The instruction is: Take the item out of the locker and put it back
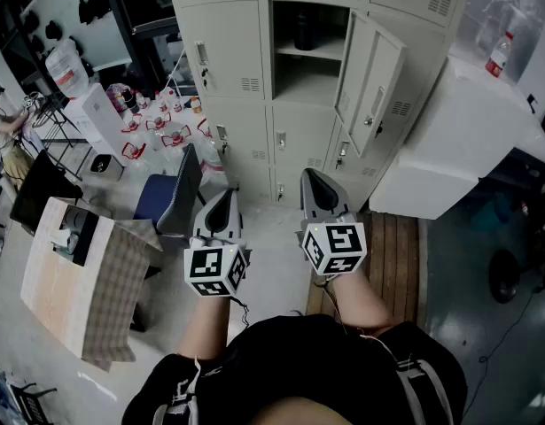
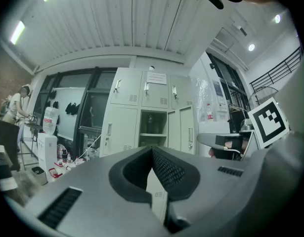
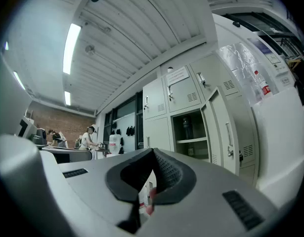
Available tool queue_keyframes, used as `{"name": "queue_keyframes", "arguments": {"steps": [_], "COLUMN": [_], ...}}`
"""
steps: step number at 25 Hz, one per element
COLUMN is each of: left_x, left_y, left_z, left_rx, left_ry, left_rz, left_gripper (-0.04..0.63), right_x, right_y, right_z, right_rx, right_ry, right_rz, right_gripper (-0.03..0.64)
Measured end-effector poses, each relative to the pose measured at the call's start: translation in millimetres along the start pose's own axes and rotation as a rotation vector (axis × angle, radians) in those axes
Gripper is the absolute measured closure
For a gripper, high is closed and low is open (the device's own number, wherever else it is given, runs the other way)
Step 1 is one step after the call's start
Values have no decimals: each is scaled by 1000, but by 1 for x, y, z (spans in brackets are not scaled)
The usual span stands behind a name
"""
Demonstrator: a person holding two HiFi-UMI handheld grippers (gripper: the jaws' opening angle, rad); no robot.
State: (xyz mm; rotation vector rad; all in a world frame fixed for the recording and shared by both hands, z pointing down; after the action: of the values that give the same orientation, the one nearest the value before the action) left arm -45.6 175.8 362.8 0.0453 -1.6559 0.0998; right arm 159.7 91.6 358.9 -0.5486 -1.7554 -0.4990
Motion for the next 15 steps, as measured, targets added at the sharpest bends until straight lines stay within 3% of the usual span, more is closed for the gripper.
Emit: {"name": "queue_keyframes", "arguments": {"steps": [15], "left_x": [5], "left_y": [-13], "left_z": [-25], "left_rx": [-7], "left_ry": [-7], "left_rz": [18], "left_gripper": [583], "right_x": [2], "right_y": [1], "right_z": [-23], "right_rx": [-13], "right_ry": [10], "right_rz": [1], "right_gripper": [601]}}
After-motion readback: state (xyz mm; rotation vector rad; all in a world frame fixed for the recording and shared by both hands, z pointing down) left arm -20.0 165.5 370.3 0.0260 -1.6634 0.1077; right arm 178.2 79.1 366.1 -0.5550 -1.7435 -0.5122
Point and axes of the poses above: the fingertips, and each gripper's own axes: y backward along the fingers, z to its left, x out of its underside, the point moved 10 cm from there along y, backward along the fingers, and after that the axes turned 8 degrees about -y, right-handed, at the moved point
